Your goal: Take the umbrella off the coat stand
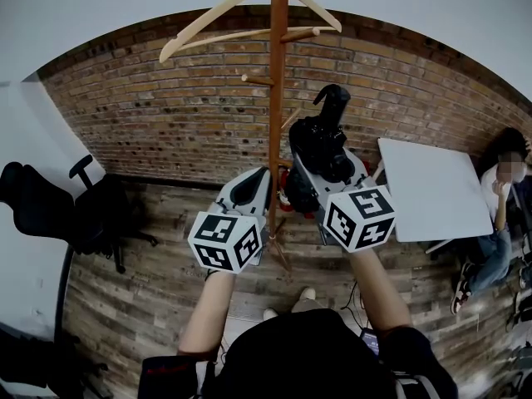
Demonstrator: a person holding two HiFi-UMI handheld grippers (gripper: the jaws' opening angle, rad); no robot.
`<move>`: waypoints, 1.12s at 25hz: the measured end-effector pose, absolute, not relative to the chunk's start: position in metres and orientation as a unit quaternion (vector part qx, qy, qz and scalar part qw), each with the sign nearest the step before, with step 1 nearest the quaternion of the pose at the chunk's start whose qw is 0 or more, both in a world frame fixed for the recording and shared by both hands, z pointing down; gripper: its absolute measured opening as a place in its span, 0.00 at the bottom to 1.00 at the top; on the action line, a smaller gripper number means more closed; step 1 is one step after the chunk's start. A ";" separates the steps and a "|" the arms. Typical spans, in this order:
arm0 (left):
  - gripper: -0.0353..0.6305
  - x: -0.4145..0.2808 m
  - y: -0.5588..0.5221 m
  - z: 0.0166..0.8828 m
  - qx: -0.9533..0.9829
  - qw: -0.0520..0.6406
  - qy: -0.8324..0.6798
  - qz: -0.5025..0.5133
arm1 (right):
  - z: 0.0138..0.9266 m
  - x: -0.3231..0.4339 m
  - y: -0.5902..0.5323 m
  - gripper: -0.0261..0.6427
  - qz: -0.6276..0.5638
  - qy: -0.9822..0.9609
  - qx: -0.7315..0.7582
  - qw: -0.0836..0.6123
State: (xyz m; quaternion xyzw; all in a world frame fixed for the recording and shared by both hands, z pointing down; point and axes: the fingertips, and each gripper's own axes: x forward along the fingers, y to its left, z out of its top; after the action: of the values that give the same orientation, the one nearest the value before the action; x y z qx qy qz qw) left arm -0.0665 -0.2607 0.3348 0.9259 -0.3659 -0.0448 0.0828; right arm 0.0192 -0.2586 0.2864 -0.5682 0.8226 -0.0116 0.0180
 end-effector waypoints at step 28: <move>0.08 0.005 -0.216 0.336 0.919 0.086 -0.383 -0.040 | 0.315 0.072 -0.214 0.39 -0.037 0.843 -0.537 0.003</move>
State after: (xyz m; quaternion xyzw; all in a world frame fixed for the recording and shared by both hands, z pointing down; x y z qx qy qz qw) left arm 0.0048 -0.2164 0.3357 0.9189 -0.3830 -0.0402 0.0862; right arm 0.0724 -0.2144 0.3152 -0.5366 0.8430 -0.0371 0.0027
